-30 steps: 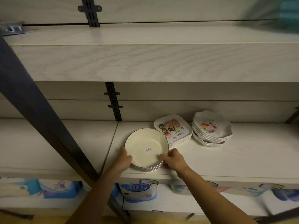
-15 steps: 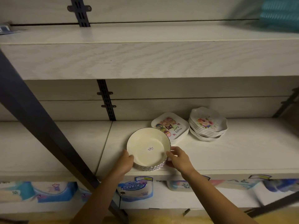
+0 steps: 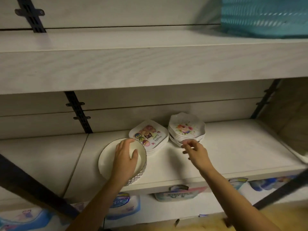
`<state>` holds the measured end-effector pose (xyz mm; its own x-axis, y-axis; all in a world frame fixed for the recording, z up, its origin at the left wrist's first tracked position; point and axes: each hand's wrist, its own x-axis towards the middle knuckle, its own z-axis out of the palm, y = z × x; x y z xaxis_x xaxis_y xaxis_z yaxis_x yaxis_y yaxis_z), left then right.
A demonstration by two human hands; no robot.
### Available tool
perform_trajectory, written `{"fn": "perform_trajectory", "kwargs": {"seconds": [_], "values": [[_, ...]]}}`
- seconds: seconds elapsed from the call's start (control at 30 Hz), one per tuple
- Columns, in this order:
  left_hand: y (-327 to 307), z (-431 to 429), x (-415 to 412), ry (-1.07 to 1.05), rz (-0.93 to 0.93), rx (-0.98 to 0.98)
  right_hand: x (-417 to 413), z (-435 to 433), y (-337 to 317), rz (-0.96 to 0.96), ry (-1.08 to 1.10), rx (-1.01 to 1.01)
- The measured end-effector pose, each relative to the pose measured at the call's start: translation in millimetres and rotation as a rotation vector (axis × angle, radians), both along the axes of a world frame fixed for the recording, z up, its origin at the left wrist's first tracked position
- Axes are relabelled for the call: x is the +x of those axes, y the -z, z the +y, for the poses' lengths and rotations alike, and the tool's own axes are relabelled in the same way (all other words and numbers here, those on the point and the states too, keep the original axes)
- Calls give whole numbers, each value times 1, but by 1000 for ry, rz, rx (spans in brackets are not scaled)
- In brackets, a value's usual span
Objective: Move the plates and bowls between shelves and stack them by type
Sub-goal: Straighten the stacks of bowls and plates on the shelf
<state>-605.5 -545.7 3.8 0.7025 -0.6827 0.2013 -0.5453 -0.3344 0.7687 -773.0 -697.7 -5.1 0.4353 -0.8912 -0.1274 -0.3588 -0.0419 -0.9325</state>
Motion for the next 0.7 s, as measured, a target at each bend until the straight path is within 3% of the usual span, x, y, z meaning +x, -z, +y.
{"fn": "perform_trajectory", "kwargs": {"seconds": [0.1,0.3,0.5,0.7], "values": [[-1,-44,-26,61,179,9,-29,-40,-4,-14,65,-24],[14,-120,-65,61,492,220,-59,-118,2,49,18,73],[22,-164,-83,-15,501,75,-47,-152,11,213,-202,156],[38,-174,-82,-117,408,154,-34,-158,18,243,-264,54]]}}
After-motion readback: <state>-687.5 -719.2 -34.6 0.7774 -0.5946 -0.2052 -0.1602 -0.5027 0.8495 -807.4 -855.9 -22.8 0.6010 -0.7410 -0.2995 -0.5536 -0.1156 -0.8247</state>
